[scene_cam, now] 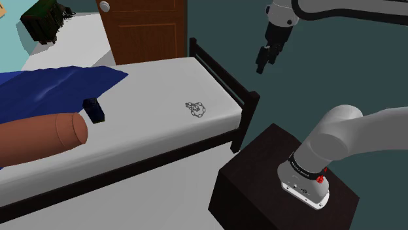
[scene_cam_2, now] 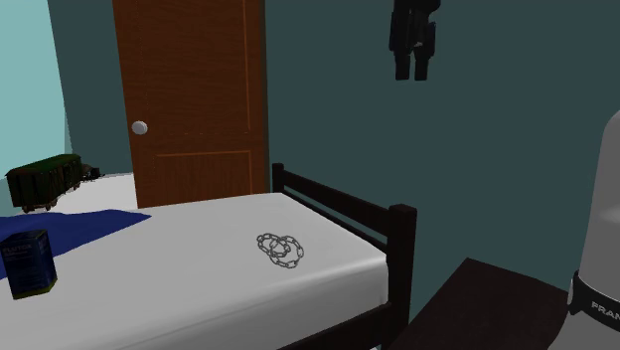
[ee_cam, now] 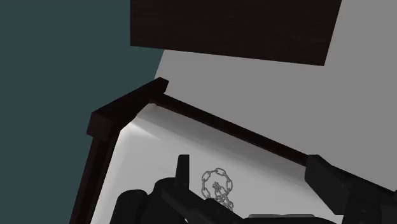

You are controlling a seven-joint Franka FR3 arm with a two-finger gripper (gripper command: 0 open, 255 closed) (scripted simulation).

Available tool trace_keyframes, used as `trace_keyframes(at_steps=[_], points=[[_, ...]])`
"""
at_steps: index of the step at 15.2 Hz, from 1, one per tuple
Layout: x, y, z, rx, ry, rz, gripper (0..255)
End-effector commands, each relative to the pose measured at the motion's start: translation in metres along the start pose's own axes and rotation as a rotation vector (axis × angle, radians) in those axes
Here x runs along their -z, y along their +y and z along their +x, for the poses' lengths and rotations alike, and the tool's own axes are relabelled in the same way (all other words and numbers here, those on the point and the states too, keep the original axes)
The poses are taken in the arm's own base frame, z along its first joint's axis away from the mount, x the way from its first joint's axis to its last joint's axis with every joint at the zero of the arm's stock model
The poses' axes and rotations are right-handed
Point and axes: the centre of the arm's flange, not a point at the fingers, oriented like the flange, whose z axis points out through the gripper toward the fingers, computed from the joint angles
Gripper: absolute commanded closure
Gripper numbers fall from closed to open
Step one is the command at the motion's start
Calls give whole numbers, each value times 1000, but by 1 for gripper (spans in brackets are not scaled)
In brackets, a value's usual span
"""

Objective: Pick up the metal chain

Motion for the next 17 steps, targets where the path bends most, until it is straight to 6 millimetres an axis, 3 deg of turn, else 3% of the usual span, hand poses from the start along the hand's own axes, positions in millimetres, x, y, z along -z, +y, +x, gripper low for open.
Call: trace_keyframes(at_steps=[1,17], points=[[0,0,0,0,0,0,0],[-167,46,123,159,36,117,0]])
